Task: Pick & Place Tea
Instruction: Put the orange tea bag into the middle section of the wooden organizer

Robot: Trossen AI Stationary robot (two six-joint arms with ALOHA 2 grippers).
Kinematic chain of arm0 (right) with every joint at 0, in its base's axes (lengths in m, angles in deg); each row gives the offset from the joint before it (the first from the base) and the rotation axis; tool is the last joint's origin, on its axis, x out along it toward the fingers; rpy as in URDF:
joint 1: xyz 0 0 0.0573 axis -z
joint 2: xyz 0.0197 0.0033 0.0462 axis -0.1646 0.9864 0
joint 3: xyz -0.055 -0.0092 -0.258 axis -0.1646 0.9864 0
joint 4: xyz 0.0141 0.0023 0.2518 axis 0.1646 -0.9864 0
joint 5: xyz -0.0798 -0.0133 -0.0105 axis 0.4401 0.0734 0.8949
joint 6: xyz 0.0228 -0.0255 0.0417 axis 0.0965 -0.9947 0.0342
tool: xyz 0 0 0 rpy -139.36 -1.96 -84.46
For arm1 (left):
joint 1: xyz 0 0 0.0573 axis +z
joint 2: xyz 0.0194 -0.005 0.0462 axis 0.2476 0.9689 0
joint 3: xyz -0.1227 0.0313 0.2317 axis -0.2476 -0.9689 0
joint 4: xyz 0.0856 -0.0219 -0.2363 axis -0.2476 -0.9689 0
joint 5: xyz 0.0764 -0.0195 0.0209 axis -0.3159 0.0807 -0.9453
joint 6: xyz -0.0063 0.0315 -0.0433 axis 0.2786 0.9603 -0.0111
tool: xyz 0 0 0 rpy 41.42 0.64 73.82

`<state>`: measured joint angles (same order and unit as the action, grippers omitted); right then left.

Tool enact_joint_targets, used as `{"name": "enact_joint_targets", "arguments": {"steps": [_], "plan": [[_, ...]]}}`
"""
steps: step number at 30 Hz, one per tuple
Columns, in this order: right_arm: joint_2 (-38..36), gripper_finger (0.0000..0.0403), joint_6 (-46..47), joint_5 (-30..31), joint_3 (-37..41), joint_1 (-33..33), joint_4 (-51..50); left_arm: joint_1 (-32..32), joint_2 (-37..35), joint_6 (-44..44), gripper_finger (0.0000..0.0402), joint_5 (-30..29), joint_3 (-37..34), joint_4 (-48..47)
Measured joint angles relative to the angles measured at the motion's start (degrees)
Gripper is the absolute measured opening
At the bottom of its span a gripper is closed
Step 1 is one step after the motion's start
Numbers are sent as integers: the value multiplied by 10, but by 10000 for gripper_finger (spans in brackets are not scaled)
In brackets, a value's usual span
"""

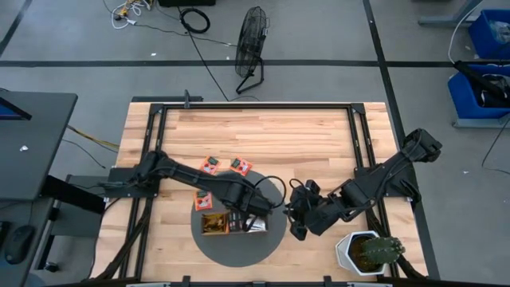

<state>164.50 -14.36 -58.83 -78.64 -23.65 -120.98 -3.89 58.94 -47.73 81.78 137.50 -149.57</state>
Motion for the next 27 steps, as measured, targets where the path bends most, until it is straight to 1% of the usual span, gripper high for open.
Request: {"name": "enact_joint_targets", "arguments": {"steps": [3,6,11,14,17,20,22,27], "plan": [[0,100,-11,-19,0,16,-3,5,0,24,239,-6,0,1],[0,100,-25,-35,0,35,-3,10,0,52,239,-32,0,-2],[0,100,-39,-53,0,71,-3,37,-8,96,238,-100,-1,-42],[0,100,-38,-55,0,92,-1,63,-32,116,238,-141,-3,-35],[0,100,-37,-73,0,110,4,103,-83,136,238,-164,-20,13],[0,100,-34,-76,0,124,5,157,-153,140,238,-156,-71,84],[0,100,-24,-76,0,133,6,196,-205,140,238,-134,-121,136],[0,100,-8,-78,0,158,10,284,-339,157,238,-58,-275,236]]}}
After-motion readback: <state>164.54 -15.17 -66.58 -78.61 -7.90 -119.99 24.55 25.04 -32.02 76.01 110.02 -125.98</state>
